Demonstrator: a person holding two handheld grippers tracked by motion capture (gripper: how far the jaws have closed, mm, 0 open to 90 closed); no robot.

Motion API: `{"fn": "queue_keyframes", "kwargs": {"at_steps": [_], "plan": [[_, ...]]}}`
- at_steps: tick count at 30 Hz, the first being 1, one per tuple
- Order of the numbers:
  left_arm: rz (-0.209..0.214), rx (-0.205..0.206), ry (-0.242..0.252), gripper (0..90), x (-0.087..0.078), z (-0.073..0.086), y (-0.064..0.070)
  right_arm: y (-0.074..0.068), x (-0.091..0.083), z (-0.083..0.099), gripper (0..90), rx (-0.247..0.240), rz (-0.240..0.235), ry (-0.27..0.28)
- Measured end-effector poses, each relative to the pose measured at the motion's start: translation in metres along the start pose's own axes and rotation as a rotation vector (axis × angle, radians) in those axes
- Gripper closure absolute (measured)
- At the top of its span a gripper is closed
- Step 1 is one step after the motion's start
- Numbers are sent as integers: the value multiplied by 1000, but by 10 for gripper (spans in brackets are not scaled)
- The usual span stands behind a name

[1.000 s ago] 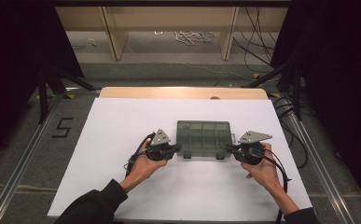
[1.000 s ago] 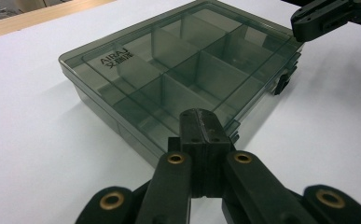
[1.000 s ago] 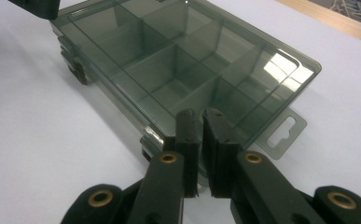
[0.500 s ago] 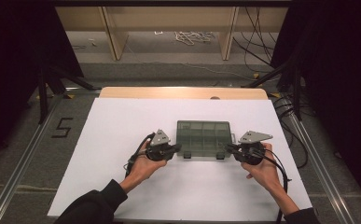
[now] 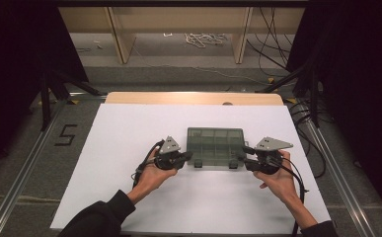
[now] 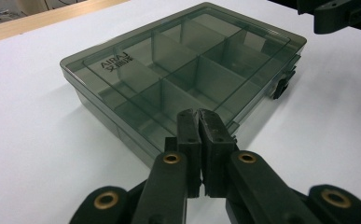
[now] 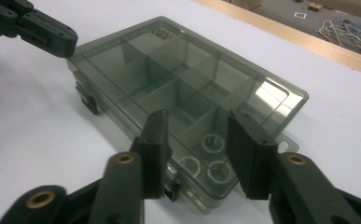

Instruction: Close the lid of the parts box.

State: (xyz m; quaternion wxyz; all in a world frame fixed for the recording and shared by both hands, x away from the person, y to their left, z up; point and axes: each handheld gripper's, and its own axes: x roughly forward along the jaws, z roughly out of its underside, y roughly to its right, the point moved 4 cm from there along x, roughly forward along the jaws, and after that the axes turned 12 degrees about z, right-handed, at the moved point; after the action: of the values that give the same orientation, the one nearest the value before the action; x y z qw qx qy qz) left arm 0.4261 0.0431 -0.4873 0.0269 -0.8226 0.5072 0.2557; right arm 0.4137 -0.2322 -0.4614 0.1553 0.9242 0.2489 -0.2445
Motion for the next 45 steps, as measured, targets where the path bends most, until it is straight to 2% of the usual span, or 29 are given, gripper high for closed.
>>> {"fn": "queue_keyframes", "kwargs": {"at_steps": [1,7,14,16,17,19,20,21,23,25,26,27,28,29,31,34,35,38,39,42,44,45], "plan": [[-5,3,4,865,0,-1,0,-1,1,0,567,10,-4,15],[-6,1,7,835,0,-2,1,-1,-2,-2,489,38,1,26],[-18,13,31,816,-4,-7,1,2,-3,-4,422,126,8,41],[-16,12,40,806,-5,-8,1,3,-4,-5,405,121,21,53],[-24,15,45,802,-6,-9,1,1,-3,-5,402,139,8,63],[-23,15,58,785,-7,-10,1,2,-5,-6,393,133,27,70],[-23,15,65,775,-7,-10,1,2,-6,-7,393,134,26,76],[-23,19,70,769,-8,-11,0,0,-6,-8,391,162,8,77],[-30,23,82,753,-10,-13,0,1,-6,-9,380,138,33,99],[-29,21,99,739,-12,-14,1,-1,-7,-10,365,162,17,94],[-29,23,104,728,-14,-15,1,0,-8,-10,362,144,32,96],[-29,19,112,714,-15,-16,1,-1,-10,-10,355,159,28,90],[-28,22,112,709,-17,-16,1,0,-9,-11,348,150,40,113],[-31,26,118,698,-19,-17,1,-3,-9,-12,337,175,24,120],[-38,24,131,667,-23,-18,2,-3,-13,-13,321,176,44,112],[-39,24,153,620,-30,-20,3,-7,-14,-15,311,188,34,138],[-43,26,158,604,-33,-20,4,-9,-17,-15,303,189,34,127],[-36,39,167,576,-40,-20,6,-13,-18,-17,290,190,37,160],[-36,42,173,566,-42,-20,7,-14,-21,-17,278,184,41,147],[-35,48,191,524,-48,-19,9,-20,-22,-17,266,198,33,162],[-33,48,204,503,-52,-18,11,-21,-26,-16,250,187,50,141],[-28,51,207,496,-54,-18,11,-24,-26,-17,250,199,34,158]]}}
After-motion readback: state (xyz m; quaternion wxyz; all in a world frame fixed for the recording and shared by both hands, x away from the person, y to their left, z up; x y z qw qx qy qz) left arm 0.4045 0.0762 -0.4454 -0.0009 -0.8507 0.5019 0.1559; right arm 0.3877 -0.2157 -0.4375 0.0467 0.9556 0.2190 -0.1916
